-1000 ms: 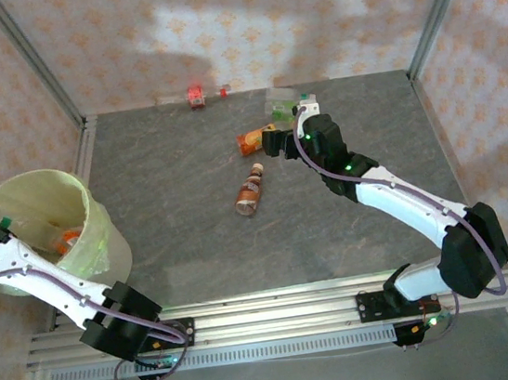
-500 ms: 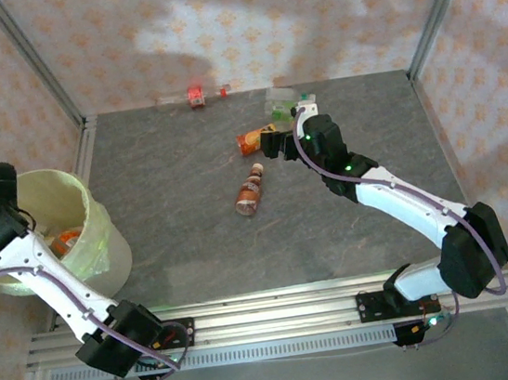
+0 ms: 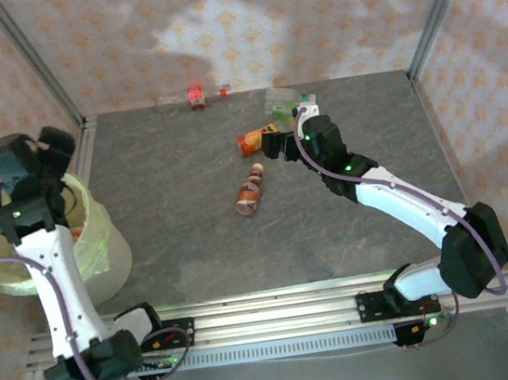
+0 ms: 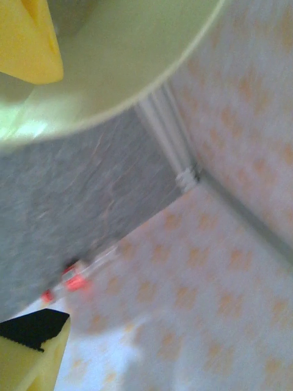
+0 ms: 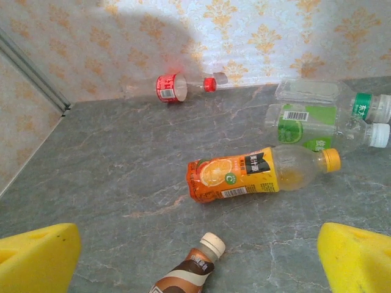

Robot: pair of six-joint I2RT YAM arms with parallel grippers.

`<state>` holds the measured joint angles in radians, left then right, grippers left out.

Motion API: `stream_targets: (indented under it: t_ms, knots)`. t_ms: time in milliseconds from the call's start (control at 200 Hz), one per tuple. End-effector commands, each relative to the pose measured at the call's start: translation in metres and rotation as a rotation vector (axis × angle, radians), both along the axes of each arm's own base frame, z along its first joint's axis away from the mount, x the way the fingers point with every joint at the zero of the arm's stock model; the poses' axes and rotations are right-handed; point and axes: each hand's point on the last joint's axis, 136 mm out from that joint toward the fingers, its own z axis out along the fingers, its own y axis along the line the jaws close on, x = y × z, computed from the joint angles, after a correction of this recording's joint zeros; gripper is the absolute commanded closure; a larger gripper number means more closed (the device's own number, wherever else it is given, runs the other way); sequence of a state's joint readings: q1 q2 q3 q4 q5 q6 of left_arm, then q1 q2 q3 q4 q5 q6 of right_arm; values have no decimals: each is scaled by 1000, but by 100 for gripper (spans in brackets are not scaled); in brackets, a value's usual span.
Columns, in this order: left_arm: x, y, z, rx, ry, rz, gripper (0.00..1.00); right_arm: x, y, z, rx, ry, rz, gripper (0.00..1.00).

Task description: Put the plastic bottles in the bin

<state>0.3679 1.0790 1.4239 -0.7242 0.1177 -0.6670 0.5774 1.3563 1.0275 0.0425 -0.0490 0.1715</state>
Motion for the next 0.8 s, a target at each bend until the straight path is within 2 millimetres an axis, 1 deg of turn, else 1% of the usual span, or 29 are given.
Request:
stream_targets:
  t_ms: [0, 70, 150, 215, 315, 355, 405, 485, 560, 636, 726, 796]
  knots:
    - [-6, -26, 29, 146, -32, -6, 1, 2, -11, 8, 36, -27, -73, 1]
    - [6, -54, 25, 197, 5, -72, 1, 4, -15, 8, 40, -31, -96, 1]
    - [26, -90, 17, 241, 43, -170, 1, 4, -18, 7, 38, -31, -107, 1]
    - [42, -124, 9, 273, 67, -260, 1, 3, -20, 8, 34, -32, -116, 1]
    - [67, -179, -11, 322, 126, -400, 0, 2, -29, 5, 29, -34, -157, 1]
    - [77, -199, -23, 335, 166, -450, 0, 2, -35, 5, 29, -37, -190, 1]
    - [88, -220, -40, 346, 221, -500, 0, 2, -44, 5, 33, -41, -235, 1]
    - [104, -249, -68, 348, 309, -576, 0, 1, -55, 4, 37, -45, -278, 1]
    - [114, -277, -92, 342, 363, -646, 0, 0, -63, 2, 35, -39, -298, 1]
    - [119, -306, -114, 341, 391, -711, 0, -2, -70, 1, 31, -37, -317, 1]
    - [119, -343, -150, 304, 445, -825, 0, -3, -84, 0, 44, -34, -363, 1]
    - [117, -358, -175, 294, 510, -875, 0, -4, -92, -1, 63, -28, -387, 1]
